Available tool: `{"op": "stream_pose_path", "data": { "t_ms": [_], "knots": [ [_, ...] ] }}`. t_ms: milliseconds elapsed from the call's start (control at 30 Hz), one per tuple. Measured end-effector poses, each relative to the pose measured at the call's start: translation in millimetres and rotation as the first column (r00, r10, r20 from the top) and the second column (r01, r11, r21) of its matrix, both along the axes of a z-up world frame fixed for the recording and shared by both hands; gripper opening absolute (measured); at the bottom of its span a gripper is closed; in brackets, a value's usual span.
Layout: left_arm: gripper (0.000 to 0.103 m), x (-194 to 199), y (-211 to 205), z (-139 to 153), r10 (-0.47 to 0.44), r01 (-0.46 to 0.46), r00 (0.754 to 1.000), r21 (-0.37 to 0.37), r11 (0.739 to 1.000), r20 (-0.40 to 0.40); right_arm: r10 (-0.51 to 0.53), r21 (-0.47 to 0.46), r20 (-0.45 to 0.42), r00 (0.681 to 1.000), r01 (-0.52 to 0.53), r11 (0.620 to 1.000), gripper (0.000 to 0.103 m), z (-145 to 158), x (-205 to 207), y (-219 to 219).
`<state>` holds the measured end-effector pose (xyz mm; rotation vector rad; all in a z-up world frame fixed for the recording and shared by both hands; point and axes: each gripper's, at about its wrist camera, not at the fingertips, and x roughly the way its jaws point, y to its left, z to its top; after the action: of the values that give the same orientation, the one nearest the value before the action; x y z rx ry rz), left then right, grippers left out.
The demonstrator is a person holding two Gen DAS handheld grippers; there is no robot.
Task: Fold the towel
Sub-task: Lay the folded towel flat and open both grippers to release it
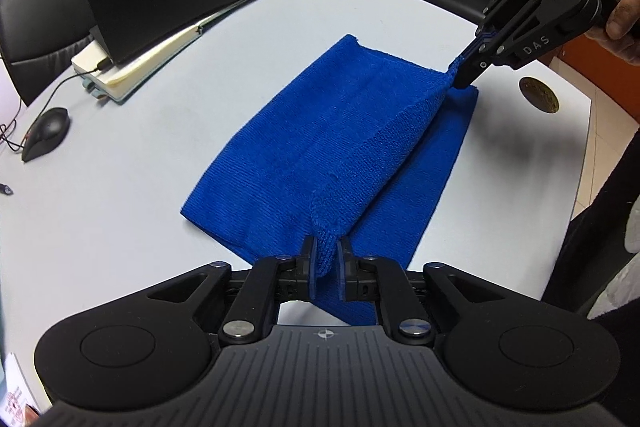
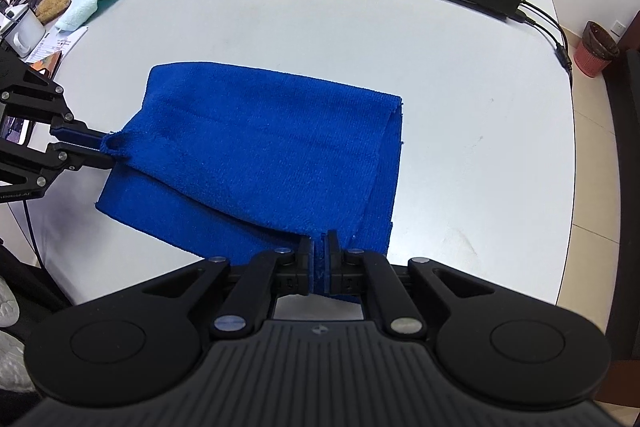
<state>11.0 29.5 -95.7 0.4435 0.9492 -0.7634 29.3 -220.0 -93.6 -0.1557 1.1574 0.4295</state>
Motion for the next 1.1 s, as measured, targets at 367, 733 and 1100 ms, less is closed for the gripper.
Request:
{"op": "stream_pose_path", "data": {
  "t_ms": [367, 733, 1100],
  "knots": [
    [0.023, -12, 8, 8, 0.037, -0.038, 0.999, -0.036, 0.999, -0.015, 0.0, -0.024, -0.015, 1.0, -0.001, 1.0, 0.023, -2, -11, -1],
    [0.023, -20, 15, 3, 0.086, -0.088, 0.995, -0.029, 0.996, -0.039, -0.052, -0.044, -0.024, 0.998, 0.051, 0.998, 0.023, -3, -21, -10],
    [0.023, -32, 3, -9, 0.079, -0.078, 0.996, 0.029, 0.997, -0.031, -0.087, -0.018, -0.057, 0.995, 0.086, 0.996, 0.023, -14, -21, -6]
  ]
}}
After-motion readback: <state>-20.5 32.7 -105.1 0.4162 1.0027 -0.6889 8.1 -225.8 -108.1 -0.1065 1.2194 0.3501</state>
